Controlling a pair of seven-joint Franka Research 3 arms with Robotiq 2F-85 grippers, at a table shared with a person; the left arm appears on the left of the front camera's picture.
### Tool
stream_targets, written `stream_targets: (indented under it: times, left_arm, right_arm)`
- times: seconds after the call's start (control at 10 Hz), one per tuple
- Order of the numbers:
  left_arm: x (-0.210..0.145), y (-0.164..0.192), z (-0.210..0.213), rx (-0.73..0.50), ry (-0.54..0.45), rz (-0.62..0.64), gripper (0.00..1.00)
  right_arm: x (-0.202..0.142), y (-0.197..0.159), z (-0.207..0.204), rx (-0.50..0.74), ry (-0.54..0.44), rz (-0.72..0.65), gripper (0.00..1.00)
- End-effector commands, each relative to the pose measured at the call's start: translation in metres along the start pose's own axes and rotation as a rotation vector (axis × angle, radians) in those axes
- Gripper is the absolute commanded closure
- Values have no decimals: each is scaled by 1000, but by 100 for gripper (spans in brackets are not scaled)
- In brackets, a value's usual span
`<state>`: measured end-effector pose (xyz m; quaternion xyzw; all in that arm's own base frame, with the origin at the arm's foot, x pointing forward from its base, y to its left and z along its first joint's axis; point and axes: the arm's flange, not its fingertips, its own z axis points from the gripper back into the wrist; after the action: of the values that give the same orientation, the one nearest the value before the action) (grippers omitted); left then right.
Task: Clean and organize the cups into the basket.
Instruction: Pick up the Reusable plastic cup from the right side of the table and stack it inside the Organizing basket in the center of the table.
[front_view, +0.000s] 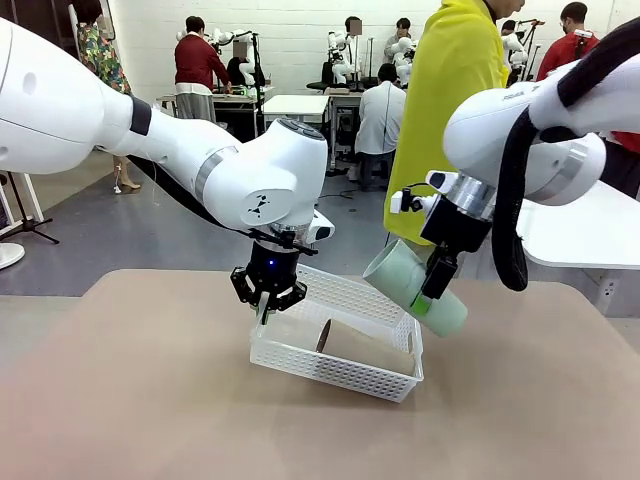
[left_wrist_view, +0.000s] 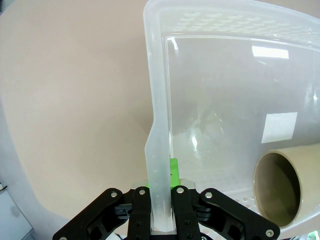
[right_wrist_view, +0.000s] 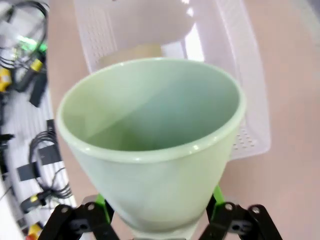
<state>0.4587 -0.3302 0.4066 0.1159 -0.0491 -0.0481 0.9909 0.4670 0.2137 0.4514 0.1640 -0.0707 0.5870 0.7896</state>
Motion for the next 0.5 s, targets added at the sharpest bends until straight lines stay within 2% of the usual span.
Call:
stream_targets:
  times: [0.0,0.2,0.4]
  left_arm:
    - [-3,-1,-1,8,-7,-8,100]
    - [-3,-1,-1,8,-7,-8,100]
    - [-3,-1,-1,8,-7,-8,100]
  right_arm:
    - [22,-18,-6,-67,64,16,16]
    - [34,-32,-19,-70,82,83,16]
    - [44,-40,-31,-60,47,128,16]
